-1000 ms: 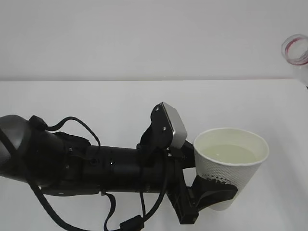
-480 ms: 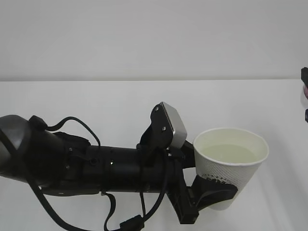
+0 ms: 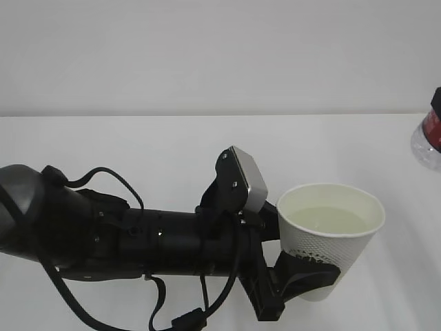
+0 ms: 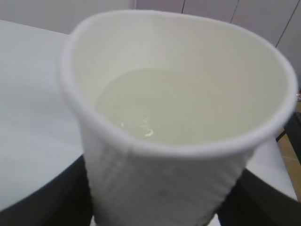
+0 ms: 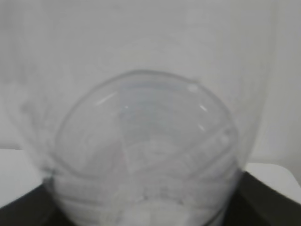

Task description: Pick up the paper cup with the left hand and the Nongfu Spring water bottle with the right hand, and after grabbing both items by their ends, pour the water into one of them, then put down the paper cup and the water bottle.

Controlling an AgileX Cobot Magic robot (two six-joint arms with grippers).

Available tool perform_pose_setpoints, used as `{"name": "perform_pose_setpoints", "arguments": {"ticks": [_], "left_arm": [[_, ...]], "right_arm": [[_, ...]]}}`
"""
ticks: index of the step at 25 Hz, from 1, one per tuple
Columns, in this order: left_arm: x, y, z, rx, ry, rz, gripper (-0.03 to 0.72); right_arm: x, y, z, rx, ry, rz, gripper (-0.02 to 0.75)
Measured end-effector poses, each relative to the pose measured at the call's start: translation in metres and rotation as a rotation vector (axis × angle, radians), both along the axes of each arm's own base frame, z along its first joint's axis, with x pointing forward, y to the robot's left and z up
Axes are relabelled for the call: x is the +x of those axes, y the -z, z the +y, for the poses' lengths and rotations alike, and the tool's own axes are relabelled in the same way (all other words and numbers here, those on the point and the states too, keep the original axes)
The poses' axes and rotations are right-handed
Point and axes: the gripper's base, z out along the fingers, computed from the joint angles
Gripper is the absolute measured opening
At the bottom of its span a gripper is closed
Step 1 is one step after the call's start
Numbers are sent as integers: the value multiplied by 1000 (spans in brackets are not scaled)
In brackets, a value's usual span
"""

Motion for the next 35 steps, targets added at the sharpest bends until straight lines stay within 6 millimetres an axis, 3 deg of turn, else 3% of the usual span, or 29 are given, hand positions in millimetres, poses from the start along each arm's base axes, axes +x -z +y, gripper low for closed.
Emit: {"name": "perform_pose_setpoints", "arguments": {"ticks": [10, 18, 35], "left_arm": [[0, 0, 0, 0, 0, 0, 517], [0, 0, 0, 0, 0, 0, 517], [0, 0, 0, 0, 0, 0, 517]], "right_arm": [[1, 10, 1, 68, -2, 101, 495], [16, 41, 4, 40, 7, 231, 495], [47, 80, 5, 7, 45, 130, 495]]}}
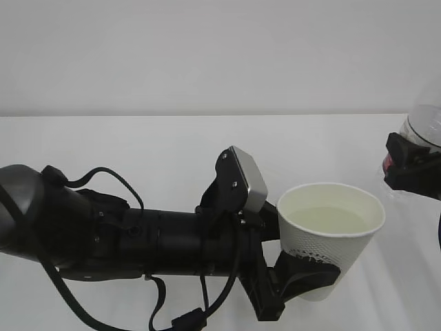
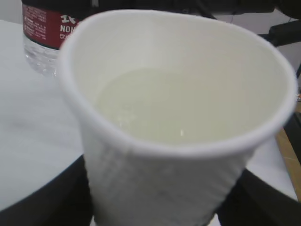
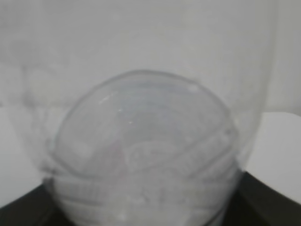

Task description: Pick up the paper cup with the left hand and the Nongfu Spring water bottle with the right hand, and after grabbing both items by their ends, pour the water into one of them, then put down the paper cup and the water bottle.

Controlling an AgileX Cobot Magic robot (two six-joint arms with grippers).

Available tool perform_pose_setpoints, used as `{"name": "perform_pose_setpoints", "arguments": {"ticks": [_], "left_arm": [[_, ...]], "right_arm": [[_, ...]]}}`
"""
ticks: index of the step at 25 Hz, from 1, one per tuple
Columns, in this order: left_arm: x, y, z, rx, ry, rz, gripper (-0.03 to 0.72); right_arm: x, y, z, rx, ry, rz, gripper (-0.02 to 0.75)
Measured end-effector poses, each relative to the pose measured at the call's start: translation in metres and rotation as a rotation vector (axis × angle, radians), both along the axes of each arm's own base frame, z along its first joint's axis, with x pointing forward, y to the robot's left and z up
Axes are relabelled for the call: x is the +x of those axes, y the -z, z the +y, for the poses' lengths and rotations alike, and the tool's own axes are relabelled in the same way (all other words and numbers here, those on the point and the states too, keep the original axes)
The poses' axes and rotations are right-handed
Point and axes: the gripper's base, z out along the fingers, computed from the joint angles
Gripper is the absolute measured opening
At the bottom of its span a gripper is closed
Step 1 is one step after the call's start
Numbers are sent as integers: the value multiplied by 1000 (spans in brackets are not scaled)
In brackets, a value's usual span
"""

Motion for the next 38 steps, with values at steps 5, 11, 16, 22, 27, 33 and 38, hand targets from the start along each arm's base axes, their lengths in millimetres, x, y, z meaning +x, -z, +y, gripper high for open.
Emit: {"name": "perform_pose_setpoints", "arguments": {"ticks": [5, 11, 16, 22, 27, 33, 38], "left_arm": [[0, 0, 0, 0, 0, 0, 517], [0, 0, 0, -1, -2, 1, 517], [0, 0, 0, 0, -1, 0, 517], [0, 0, 0, 0, -1, 0, 517], [0, 0, 0, 0, -1, 0, 517], [0, 0, 0, 0, -1, 0, 517], [0, 0, 0, 0, -1, 0, 517]], "right_arm": [[2, 6, 0, -6, 2, 0, 495], [4, 16, 0, 0, 5, 28, 495], [5, 24, 1, 6, 9, 56, 495], [6, 27, 1, 19, 12, 67, 495], [6, 28, 1, 20, 12, 81, 495], [5, 31, 1, 20, 10, 110, 495], [5, 31, 1, 20, 10, 112, 495]]}}
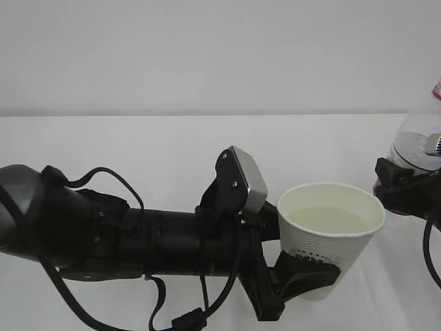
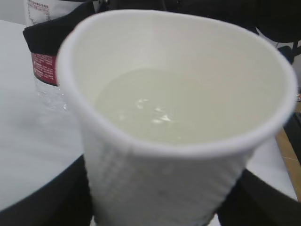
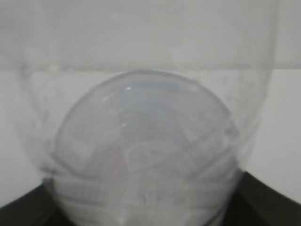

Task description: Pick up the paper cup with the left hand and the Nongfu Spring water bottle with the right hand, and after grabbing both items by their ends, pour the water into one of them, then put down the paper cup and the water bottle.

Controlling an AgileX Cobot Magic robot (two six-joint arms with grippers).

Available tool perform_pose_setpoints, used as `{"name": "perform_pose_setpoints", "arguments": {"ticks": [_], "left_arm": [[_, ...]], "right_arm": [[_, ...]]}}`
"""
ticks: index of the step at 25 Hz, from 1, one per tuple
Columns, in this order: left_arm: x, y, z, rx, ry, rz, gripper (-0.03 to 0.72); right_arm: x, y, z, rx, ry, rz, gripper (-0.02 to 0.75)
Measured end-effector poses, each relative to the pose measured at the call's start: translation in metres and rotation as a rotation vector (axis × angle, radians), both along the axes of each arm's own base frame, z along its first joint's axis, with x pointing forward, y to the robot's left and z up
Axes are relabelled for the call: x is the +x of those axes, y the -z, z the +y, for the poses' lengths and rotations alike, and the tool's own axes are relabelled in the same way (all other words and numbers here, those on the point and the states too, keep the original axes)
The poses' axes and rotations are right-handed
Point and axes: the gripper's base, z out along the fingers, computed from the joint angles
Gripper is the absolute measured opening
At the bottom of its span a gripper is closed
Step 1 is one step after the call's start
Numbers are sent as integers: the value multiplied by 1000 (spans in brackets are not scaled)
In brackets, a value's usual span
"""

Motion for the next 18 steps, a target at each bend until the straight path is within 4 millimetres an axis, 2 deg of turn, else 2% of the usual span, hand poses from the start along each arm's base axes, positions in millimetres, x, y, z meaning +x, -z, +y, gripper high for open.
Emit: {"name": "perform_pose_setpoints", "arguments": {"ticks": [5, 14, 18], "left_arm": [[0, 0, 0, 0, 0, 0, 517], [0, 0, 0, 0, 0, 0, 517], [0, 0, 0, 0, 0, 0, 517]], "right_arm": [[0, 1, 0, 0, 0, 2, 495], [1, 21, 0, -15, 2, 47, 495], [1, 21, 0, -11, 3, 49, 495]]}}
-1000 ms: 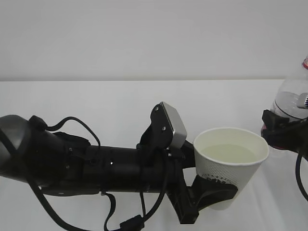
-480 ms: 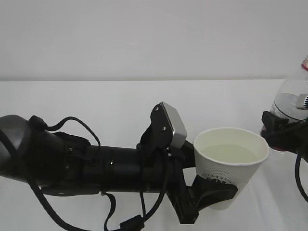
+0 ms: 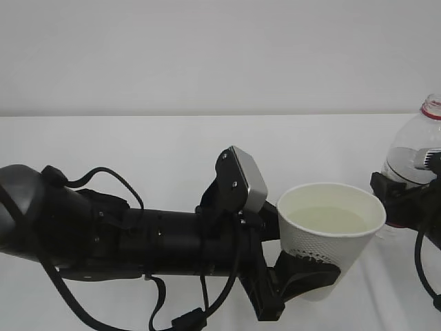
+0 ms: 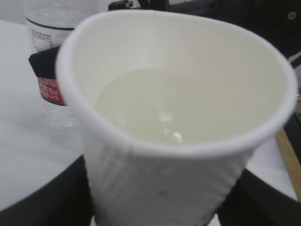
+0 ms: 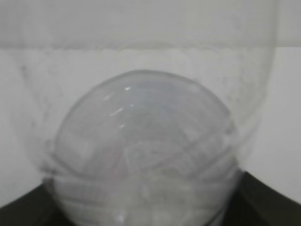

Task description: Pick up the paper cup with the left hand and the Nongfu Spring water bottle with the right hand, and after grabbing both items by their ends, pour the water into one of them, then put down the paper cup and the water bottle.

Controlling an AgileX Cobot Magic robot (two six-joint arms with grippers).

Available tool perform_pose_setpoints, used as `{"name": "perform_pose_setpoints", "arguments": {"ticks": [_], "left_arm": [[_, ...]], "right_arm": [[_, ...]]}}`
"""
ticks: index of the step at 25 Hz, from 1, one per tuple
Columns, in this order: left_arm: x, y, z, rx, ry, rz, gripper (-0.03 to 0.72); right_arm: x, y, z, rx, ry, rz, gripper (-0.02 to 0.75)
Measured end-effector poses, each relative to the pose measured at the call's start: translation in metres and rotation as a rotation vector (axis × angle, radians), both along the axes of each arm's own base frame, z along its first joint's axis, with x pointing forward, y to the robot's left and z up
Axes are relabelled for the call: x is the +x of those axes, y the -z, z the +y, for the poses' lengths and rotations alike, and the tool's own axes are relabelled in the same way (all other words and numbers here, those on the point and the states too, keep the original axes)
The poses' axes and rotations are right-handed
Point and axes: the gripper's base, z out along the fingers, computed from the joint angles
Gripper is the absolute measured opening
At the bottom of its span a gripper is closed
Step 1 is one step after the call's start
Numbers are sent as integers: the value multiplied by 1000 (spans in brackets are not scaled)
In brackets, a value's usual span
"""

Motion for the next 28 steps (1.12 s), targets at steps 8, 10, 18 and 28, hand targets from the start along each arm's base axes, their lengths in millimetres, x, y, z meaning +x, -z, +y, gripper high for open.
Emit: {"name": "perform_pose_setpoints", "arguments": {"ticks": [8, 10, 18, 28], "left_arm": [[0, 0, 0, 0, 0, 0, 517], [0, 0, 0, 0, 0, 0, 517], [0, 0, 0, 0, 0, 0, 517], [0, 0, 0, 0, 0, 0, 517]], "right_arm": [[0, 0, 0, 1, -3, -5, 495], [0, 0, 1, 10, -9, -5, 503], [0, -1, 3, 8, -30, -7, 544], [2, -2, 3, 9, -33, -29, 643]]}}
